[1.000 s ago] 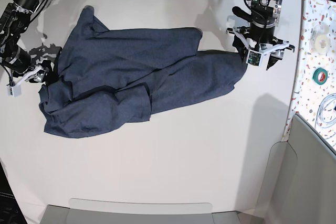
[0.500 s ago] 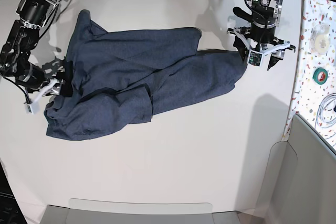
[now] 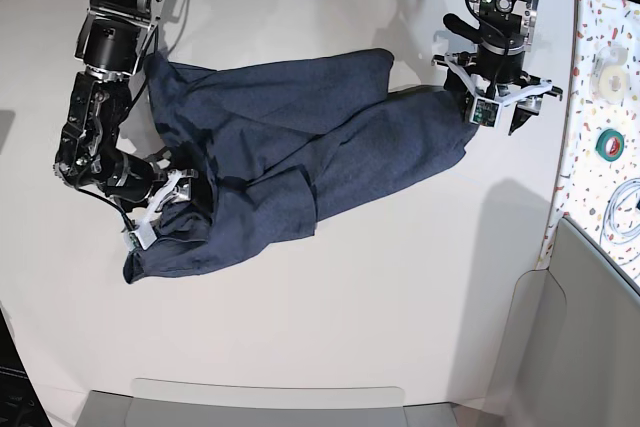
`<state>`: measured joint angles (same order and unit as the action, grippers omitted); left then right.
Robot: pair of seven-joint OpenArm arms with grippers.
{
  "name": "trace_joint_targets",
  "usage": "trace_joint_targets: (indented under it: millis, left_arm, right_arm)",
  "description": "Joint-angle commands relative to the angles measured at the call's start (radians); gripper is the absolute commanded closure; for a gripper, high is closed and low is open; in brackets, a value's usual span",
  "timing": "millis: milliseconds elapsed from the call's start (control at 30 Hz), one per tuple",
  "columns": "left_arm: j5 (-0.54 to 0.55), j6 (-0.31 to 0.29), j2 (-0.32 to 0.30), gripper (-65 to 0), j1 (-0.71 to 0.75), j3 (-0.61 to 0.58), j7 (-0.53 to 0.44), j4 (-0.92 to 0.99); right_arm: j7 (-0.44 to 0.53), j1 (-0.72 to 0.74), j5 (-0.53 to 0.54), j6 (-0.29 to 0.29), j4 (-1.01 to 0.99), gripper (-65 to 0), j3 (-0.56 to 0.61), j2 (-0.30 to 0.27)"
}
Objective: Layout the t-shirt on the table in an organized manner, then fold the t-shirt properly
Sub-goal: 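Grasp the bunched fabric with the right gripper and pull it outward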
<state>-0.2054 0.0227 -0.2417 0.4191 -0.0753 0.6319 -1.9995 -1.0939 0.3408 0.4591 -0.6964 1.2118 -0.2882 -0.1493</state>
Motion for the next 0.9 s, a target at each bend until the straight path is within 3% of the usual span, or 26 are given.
trace_joint_targets:
  millis: [0, 500, 667, 867]
  left_arm:
    - [-0.010, 0.007, -0.006, -38.6, -0.001, 0.007, -0.016, -0.016]
    - [-0.010, 0.007, -0.006, -38.6, 0.001, 0.007, -0.016, -0.016]
    - [-0.010, 0.007, -0.006, -38.6, -0.001, 0.007, -0.016, -0.016]
    - [-0.010, 0.007, -0.006, -38.6, -0.002, 0.007, -0.016, -0.001]
  right_arm:
    - [0.008, 0.025, 0.004, -0.002, 0.027, -50.8, -0.001, -0.008]
    - [0.007, -0.121, -0.003, -0.002, 0.366, -50.8, -0.013, -0.013]
    - [0.007, -0.115, 0.007, -0.002, 0.323, -51.0, -0.105, -0.006]
    - [0.007, -0.044, 0.051, -0.002, 0.213, -51.1, -0.125, -0.011]
